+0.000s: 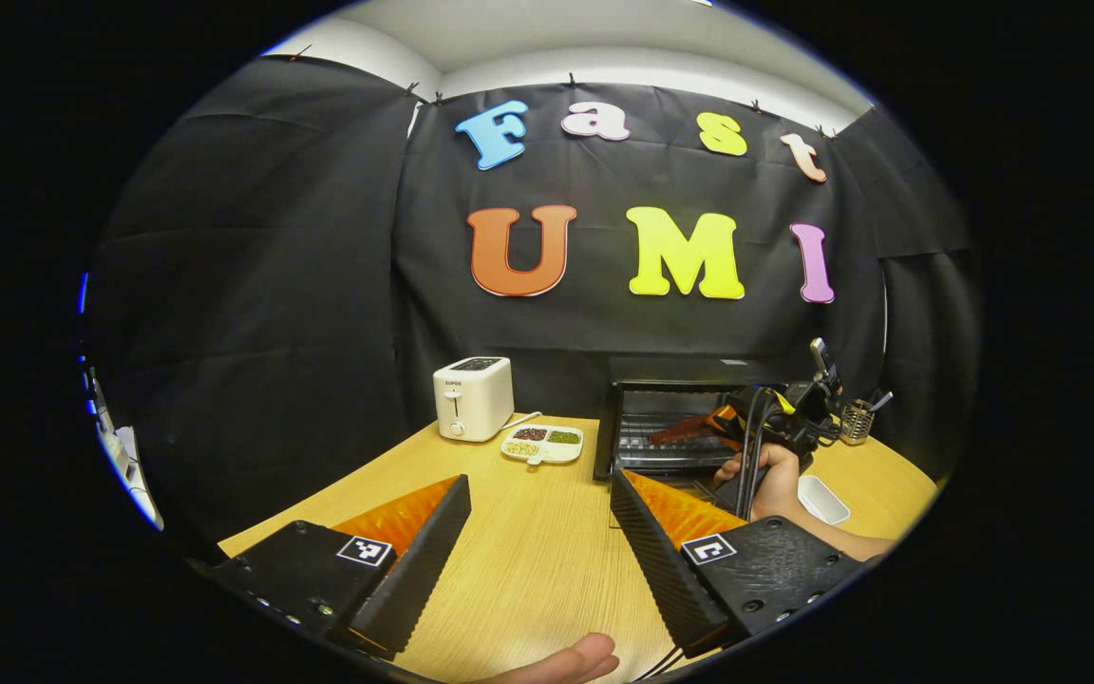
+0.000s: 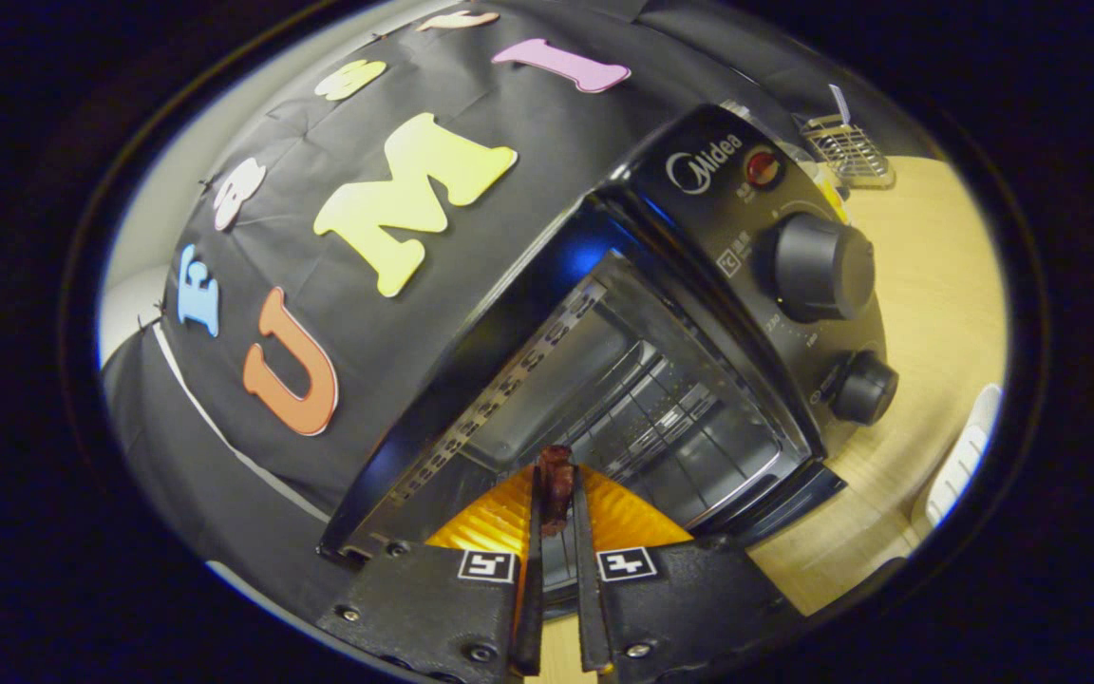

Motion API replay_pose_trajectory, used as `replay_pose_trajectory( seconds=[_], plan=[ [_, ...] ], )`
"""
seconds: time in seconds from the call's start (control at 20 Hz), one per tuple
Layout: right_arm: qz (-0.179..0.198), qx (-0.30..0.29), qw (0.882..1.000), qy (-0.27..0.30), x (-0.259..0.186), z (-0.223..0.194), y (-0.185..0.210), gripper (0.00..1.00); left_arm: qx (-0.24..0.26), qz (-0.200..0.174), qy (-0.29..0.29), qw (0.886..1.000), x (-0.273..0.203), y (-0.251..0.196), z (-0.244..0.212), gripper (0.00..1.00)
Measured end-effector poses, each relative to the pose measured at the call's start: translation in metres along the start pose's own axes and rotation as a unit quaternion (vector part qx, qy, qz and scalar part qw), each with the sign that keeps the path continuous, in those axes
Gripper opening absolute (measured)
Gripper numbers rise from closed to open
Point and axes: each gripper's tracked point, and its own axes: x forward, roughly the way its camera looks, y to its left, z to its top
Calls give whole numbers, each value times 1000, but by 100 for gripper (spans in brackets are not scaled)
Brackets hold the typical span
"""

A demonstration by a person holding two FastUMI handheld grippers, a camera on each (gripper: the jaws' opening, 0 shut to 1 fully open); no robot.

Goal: Open the electric oven with the left hand, put the food in, and close the electric oven.

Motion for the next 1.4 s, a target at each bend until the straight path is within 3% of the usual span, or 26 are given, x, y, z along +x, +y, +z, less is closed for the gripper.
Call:
replay_pose_trajectory(
  seconds=[0.3, 0.35, 0.4, 0.45, 0.5, 0.8, 1.0, 1.05, 1.2, 1.25, 1.3, 1.4],
  plan=[
    [-23, -52, 998, -17, -14, 9, -3, 30, -3, -10, 4, 1000, -13, -6, 0, 95],
    [-23, -63, 998, -17, -19, 11, -3, 36, -6, -11, 6, 1000, -15, -5, -1, 95],
    [-15, -71, 997, -15, -23, 11, 0, 56, -10, -12, 7, 1000, -16, -6, -2, 95],
    [-9, -82, 997, -13, -28, 10, 3, 50, -13, -14, 7, 1000, -17, -8, -1, 95],
    [-6, -95, 995, -10, -36, 9, 5, 63, -16, -17, 8, 1000, -20, -9, -1, 95],
    [12, -160, 987, -17, -93, 17, 13, 70, -12, -34, 13, 999, -28, -24, -2, 95],
    [43, -233, 971, -20, -142, 18, 29, 75, -7, -39, 19, 999, -28, -35, -3, 95],
    [52, -249, 967, -25, -154, 20, 32, 86, -6, -38, 22, 999, -28, -37, -5, 95],
    [71, -306, 948, -54, -195, 33, 34, 98, -4, -41, 29, 999, -27, -49, -7, 95],
    [81, -321, 941, -66, -210, 38, 37, 93, -2, -43, 29, 999, -27, -53, -6, 95],
    [87, -337, 934, -79, -224, 43, 38, 100, 1, -44, 30, 999, -26, -57, -6, 95],
    [83, -358, 924, -111, -252, 65, 32, 100, 5, -47, 35, 998, -21, -64, -9, 95]
  ],
)
